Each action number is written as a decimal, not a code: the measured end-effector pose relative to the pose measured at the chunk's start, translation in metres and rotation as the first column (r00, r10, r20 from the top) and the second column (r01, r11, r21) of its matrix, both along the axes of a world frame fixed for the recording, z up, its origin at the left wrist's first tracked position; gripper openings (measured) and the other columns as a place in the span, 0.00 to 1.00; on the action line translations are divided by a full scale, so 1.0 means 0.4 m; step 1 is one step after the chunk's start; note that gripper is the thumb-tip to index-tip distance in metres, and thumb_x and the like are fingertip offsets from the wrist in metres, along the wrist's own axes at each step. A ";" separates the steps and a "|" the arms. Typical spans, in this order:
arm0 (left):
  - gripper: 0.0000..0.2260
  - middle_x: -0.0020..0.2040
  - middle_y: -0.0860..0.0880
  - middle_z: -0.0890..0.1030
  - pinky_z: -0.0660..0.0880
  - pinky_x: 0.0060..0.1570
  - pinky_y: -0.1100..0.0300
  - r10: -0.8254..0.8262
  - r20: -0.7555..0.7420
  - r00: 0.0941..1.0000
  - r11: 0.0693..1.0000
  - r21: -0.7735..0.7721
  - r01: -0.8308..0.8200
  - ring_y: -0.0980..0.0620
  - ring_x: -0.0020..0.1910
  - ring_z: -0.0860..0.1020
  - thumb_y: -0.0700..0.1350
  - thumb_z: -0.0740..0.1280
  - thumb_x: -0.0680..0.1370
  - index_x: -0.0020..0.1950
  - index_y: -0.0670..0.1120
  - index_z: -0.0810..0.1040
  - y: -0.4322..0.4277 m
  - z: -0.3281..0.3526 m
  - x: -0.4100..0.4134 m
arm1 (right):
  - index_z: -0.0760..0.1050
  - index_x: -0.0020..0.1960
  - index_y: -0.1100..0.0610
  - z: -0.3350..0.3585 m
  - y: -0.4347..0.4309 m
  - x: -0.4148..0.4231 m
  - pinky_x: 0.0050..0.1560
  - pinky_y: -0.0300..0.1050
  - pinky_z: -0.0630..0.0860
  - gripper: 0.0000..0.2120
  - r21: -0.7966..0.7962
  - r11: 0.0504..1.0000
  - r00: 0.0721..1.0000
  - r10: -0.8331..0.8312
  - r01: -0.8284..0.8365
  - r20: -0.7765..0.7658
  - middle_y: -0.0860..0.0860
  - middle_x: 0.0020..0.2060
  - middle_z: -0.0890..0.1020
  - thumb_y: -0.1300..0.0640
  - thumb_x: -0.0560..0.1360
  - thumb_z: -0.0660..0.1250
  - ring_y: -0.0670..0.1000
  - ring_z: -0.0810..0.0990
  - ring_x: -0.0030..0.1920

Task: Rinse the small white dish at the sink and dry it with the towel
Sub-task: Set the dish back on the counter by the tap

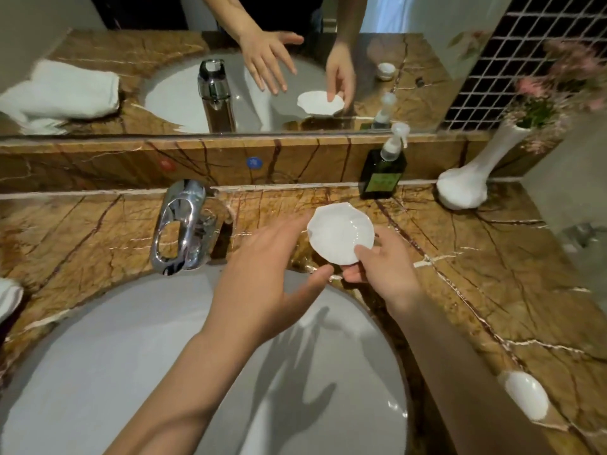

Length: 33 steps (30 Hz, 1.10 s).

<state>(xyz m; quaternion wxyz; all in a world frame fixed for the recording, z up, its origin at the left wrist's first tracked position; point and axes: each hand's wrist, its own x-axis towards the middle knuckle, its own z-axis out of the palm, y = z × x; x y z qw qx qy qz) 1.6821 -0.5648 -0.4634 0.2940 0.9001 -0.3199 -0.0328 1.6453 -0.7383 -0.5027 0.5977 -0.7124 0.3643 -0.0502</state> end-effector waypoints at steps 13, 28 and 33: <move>0.29 0.70 0.54 0.71 0.69 0.63 0.52 0.019 -0.019 1.000 1.000 0.018 -0.018 0.53 0.69 0.68 0.65 0.55 0.73 0.71 0.53 0.64 -0.028 -0.074 0.046 | 0.68 0.63 0.55 -0.078 -0.024 0.066 0.21 0.31 0.71 0.16 -0.102 0.991 0.996 0.088 -0.089 -0.018 0.48 0.33 0.78 0.63 0.76 0.60 0.36 0.79 0.26; 0.29 0.67 0.57 0.71 0.63 0.58 0.64 0.032 -0.007 0.999 0.999 0.018 -0.032 0.56 0.66 0.67 0.63 0.57 0.72 0.72 0.56 0.62 -0.030 -0.067 0.072 | 0.67 0.63 0.50 -0.080 -0.020 0.097 0.21 0.34 0.73 0.17 -0.090 0.990 0.991 0.096 -0.104 -0.088 0.50 0.39 0.80 0.60 0.75 0.56 0.45 0.82 0.25; 0.29 0.67 0.58 0.71 0.63 0.59 0.64 0.040 -0.013 0.999 0.999 0.003 -0.040 0.58 0.67 0.66 0.64 0.57 0.73 0.72 0.56 0.62 -0.028 -0.055 0.070 | 0.68 0.63 0.54 -0.078 -0.027 0.101 0.16 0.28 0.64 0.18 -0.150 0.980 0.988 0.115 -0.131 -0.107 0.46 0.38 0.73 0.63 0.75 0.57 0.32 0.76 0.27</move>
